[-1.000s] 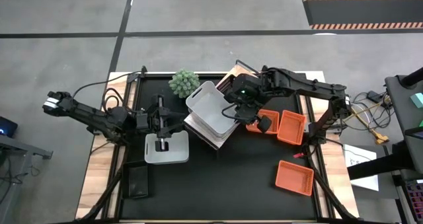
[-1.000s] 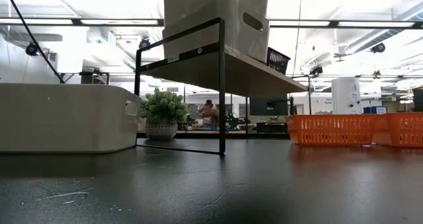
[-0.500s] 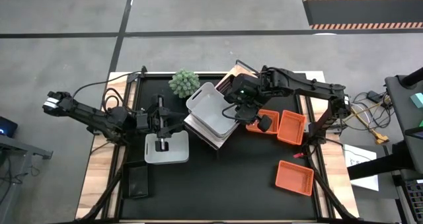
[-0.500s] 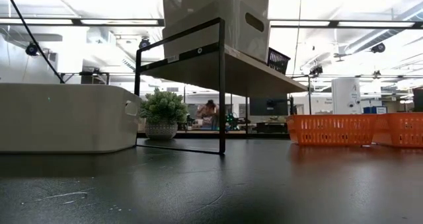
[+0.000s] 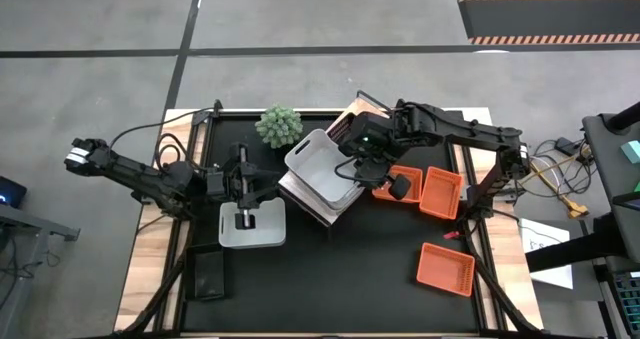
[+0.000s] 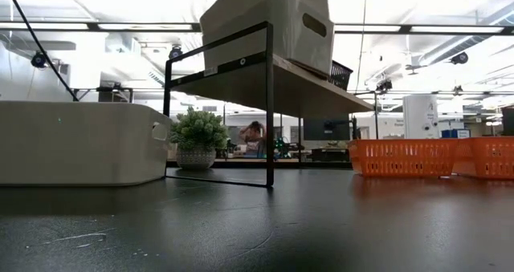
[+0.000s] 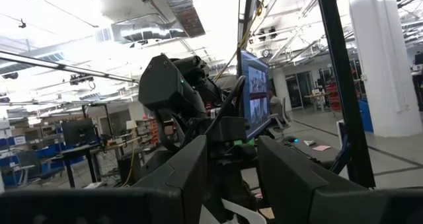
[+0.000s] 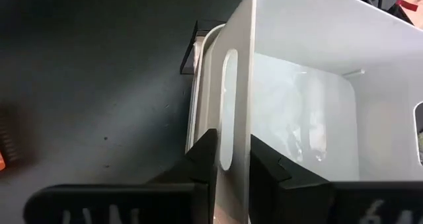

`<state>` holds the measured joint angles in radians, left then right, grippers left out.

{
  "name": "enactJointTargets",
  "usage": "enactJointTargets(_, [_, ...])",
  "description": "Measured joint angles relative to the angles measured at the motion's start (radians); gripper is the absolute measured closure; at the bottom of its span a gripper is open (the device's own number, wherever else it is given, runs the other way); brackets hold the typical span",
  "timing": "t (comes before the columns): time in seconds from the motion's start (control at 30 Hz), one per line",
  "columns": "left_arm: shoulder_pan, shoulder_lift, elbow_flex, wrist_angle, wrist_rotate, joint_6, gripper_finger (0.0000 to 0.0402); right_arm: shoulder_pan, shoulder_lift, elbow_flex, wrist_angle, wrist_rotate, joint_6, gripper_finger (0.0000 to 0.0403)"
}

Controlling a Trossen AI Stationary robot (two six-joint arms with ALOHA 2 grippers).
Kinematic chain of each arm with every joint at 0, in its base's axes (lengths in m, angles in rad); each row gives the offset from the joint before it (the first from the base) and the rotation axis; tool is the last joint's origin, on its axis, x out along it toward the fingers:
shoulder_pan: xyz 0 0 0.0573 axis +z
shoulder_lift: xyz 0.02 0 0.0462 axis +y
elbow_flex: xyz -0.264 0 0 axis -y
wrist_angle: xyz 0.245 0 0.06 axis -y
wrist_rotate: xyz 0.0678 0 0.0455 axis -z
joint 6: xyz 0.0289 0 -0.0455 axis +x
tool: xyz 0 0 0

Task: Stack baskets on shelf by color
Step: Stack the right gray bin on top of the other gray bin on the shelf

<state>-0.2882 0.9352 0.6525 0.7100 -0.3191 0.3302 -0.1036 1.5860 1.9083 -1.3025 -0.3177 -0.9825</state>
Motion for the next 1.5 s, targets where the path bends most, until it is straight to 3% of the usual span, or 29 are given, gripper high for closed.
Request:
enactJointTargets(0.47, [0.0,0.0,0.0,0.0,0.0,0.0,0.0281,0.001,-0.003,0.04,-0.003,0.004,0.026,0.0333])
enactJointTargets(0.83, [0.0,-0.001,0.0,-0.002,0.0,0.0,0.0281,0.001,-0.006,0.146,-0.133,-0.026,0.25,0.0361])
enactJointTargets(0.97, [0.0,-0.001,0.0,-0.002,0.0,0.0,0.0281,0.001,-0.006,0.106,-0.189,-0.076,0.311,0.0389])
enactJointTargets(1.27, [0.0,0.0,0.0,-0.001,0.0,0.0,0.0281,0.003,-0.005,-0.026,-0.131,-0.072,0.328,0.0394])
enactJointTargets(1.5, [0.0,0.0,0.0,-0.001,0.0,0.0,0.0281,0.001,-0.005,-0.067,-0.073,0.032,0.309,0.0394])
